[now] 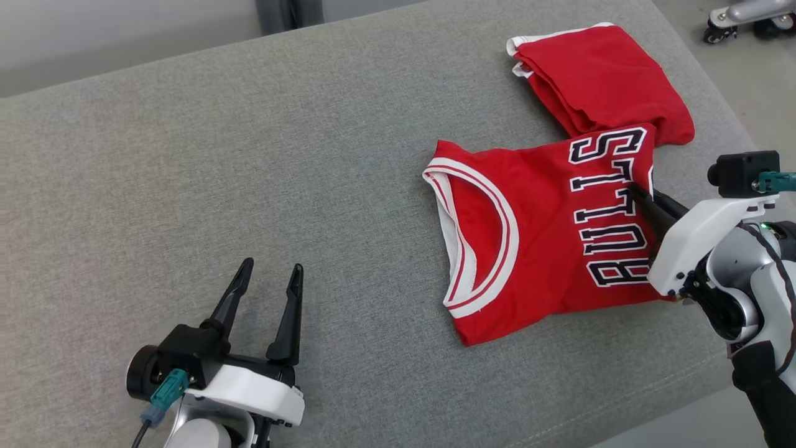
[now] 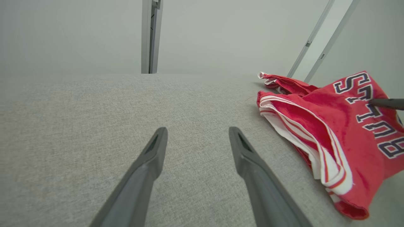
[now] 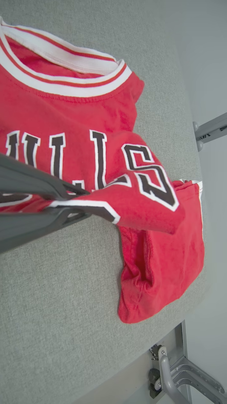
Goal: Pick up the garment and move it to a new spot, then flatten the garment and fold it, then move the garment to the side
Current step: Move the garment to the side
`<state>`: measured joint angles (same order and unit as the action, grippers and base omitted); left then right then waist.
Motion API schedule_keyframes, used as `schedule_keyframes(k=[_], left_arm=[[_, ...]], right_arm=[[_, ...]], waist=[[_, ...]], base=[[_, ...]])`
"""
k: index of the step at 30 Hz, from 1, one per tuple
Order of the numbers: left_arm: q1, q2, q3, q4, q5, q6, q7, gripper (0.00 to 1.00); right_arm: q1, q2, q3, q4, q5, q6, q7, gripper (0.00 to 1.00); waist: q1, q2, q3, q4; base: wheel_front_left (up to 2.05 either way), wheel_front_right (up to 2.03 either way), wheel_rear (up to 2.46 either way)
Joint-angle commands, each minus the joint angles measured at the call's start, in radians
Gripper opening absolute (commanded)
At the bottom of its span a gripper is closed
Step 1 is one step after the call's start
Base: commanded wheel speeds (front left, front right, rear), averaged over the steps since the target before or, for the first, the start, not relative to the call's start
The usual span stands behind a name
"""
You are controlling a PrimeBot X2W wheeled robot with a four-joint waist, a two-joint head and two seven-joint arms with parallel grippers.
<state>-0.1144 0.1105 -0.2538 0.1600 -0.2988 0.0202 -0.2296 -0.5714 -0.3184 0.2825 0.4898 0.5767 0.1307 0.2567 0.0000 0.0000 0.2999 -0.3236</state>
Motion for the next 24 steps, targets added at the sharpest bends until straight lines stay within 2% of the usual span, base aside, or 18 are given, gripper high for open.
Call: schedule_keyframes(k=[1,11,24], left_arm=[[-0.019,0.005,0.004,-0.005,0.002,0.004,-0.005,1.00],[-0.007,-0.006,0.002,-0.006,-0.017,0.015,-0.016,1.00],[-0.016,-0.016,-0.014,0.012,-0.025,0.009,-0.028,1.00]], right_arm=[[-0.017,-0.005,0.003,-0.003,-0.006,0.000,-0.005,0.00],[-0.164,-0.027,0.004,-0.009,-0.025,0.000,0.042,0.00],[-0.389,-0.061,-0.049,0.165,-0.104,0.000,0.092,0.00]], waist=[[0.0000,0.0000,-0.004,0.010],[0.0000,0.0000,-0.016,0.085],[0.0000,0.0000,-0.004,0.180]], base=[[0.00,0.00,0.00],[0.00,0.00,0.00],[0.00,0.00,0.00]])
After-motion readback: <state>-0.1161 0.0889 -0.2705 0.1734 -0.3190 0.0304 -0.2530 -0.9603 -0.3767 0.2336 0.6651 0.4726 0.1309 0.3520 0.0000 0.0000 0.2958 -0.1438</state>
